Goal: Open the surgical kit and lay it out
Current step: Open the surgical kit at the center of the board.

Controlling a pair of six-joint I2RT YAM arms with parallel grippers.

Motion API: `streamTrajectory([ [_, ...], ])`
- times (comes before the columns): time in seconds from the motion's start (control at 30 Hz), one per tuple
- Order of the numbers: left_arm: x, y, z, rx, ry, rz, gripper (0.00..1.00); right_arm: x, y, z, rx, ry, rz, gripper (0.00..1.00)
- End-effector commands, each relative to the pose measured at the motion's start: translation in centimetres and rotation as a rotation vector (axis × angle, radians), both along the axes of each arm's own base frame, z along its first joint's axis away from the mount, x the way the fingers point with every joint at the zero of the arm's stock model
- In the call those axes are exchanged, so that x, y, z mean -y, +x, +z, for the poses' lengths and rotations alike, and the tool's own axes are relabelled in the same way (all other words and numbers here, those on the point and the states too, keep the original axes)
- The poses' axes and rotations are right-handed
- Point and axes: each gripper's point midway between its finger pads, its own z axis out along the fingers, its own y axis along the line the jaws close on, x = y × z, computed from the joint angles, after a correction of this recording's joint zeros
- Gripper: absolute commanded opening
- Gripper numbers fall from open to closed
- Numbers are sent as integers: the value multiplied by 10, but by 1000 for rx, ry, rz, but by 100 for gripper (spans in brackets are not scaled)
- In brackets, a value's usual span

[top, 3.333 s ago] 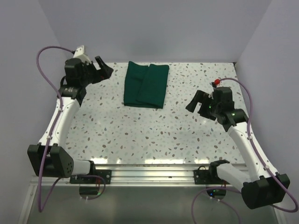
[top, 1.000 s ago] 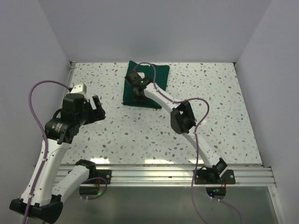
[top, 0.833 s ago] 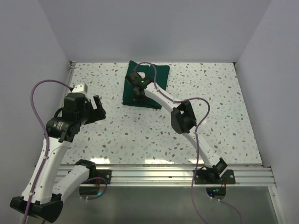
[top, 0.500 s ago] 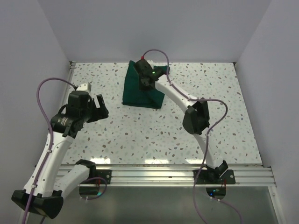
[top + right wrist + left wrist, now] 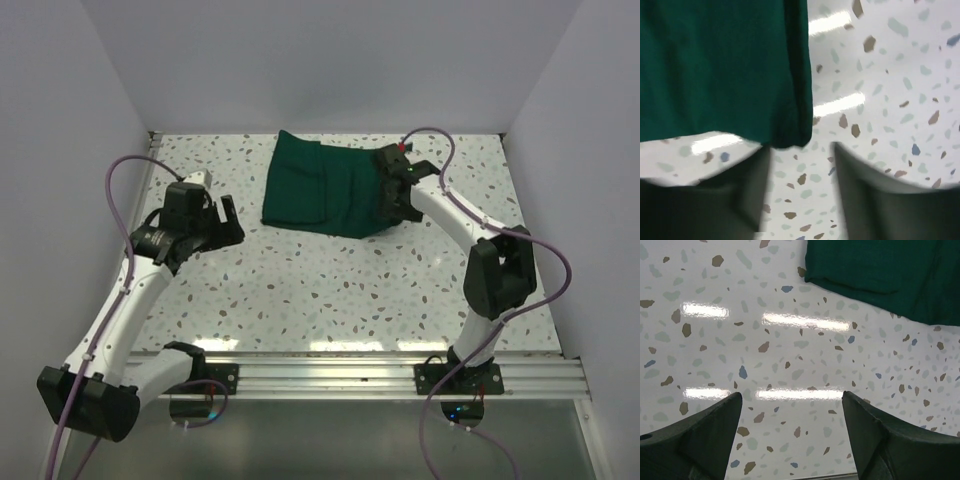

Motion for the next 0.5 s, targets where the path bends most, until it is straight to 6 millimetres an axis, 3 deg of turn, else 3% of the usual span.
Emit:
streamTrajectory([
  [0.0,11,16,-2,32,-8,-44,84,37,-20,-13,-44,-83,-82,72],
  [0.07,14,24,-9,24,2,-52,84,57,-25,-20,-86,-118,-139,98],
  [0.1,15,26,-11,19,9,-51,84,70,-29,-21,-109,-147,-167,99],
  [0.23,32,47,-30,-7,84,-71,84,88,-32,-10,-91,-163,-192,98],
  [0.27,39,55,-26,5,95,-75,84,90,-31,0,-66,-152,-182,98],
  [0.33,60,66,-43,-26,158,-106,84,88,-29,8,-45,-112,-164,98],
  [0.4,80,82,-39,-10,185,-126,83,81,-28,19,-17,-70,-122,98],
  [0.43,92,87,-57,-44,234,-146,83,78,-28,22,-9,-50,-110,98],
  [0.47,105,100,-47,-16,232,-151,82,70,-30,24,-9,-5,-82,98],
])
